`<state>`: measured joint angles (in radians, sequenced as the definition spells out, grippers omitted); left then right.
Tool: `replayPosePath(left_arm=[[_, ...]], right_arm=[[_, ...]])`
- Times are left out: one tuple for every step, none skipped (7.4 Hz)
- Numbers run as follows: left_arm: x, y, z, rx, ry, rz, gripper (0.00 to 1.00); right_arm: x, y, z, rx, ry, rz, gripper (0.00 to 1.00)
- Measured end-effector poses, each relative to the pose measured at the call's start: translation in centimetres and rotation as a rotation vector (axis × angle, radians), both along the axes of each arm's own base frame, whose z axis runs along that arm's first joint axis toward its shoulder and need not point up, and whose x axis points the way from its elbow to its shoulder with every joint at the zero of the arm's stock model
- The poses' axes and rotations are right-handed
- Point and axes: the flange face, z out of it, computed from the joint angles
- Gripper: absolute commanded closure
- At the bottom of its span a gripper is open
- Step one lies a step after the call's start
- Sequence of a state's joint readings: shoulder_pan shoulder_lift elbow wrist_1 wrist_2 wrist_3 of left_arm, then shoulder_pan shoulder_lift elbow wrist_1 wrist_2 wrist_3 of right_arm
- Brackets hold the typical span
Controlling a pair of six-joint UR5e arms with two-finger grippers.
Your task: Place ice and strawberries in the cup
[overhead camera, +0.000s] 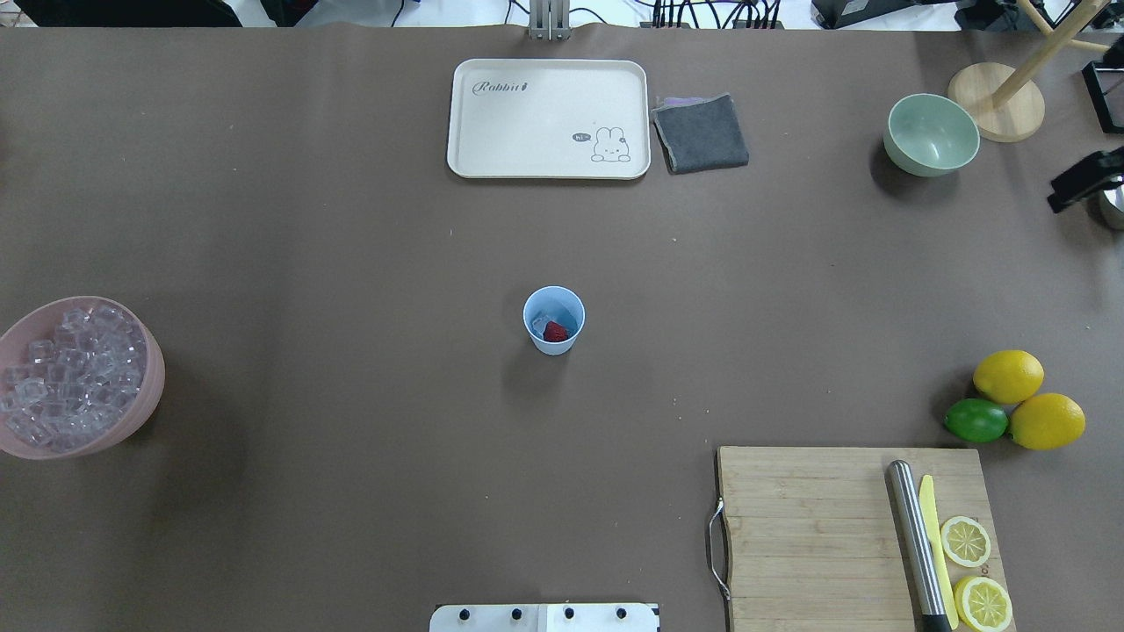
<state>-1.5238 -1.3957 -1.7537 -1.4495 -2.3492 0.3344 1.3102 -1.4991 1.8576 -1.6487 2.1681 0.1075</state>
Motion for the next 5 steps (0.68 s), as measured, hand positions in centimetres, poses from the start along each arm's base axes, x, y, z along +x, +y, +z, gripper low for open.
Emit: replayPosePath(left_arm=[[0.0,0.0,0.0,0.0,0.001,0.0,0.02],[0.0,0.0,0.0,0.001,0.001,-0.001,0.02],[0.0,0.0,-0.1,0.002,0.002,-0.001,0.02],[0.0,0.0,-0.1,0.003,0.002,-0.001,0.02],[0.0,0.0,-0.1,0.003,0.002,-0.001,0.02]], right_arm=[[4.5,2.5,3.9,0.001,0.01,-0.034,0.0],[8.3,5.5,7.5,-0.019,0.013,-0.042,0.0],[10.5,7.6,9.7,-0.049,0.015,-0.024,0.0],[11.8,8.8,10.9,-0.083,0.015,0.013,0.0],[12.5,9.4,11.4,-0.135,0.012,0.081,0.0]])
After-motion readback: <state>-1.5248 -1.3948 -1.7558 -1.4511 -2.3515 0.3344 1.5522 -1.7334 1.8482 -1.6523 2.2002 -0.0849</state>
